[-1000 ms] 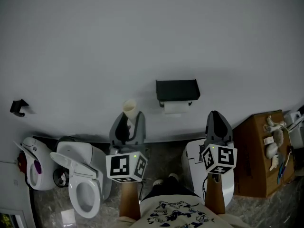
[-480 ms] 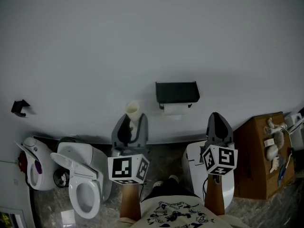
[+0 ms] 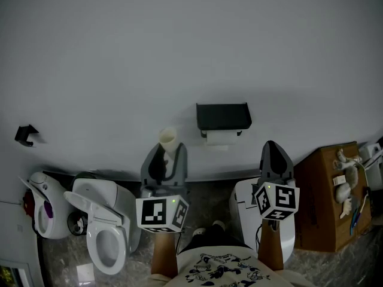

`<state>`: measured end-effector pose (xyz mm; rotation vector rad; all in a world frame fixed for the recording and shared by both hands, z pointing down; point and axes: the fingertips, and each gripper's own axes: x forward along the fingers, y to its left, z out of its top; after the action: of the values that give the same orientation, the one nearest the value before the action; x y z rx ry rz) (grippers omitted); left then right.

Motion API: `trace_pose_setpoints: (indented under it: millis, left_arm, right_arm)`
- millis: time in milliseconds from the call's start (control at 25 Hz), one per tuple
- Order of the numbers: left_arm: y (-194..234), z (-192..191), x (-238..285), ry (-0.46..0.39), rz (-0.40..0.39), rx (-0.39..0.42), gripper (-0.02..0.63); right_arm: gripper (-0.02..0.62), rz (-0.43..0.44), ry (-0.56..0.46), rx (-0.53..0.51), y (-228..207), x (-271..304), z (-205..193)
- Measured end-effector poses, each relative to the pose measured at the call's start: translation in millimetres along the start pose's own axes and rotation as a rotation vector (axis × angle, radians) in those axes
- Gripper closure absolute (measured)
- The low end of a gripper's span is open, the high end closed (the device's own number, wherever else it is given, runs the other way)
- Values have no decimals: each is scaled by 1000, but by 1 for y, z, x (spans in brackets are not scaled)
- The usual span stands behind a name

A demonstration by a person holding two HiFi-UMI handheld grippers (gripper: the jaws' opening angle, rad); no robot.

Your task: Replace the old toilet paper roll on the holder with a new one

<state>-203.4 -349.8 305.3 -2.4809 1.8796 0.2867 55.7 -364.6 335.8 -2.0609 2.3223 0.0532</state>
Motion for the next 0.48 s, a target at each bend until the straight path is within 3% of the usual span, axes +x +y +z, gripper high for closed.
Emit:
trace_pose_setpoints:
  millis: [480]
  left_arm:
    - [0,2,0,-1,7,3,425]
  right_arm:
    - [572,16,6,-2,2,0,3]
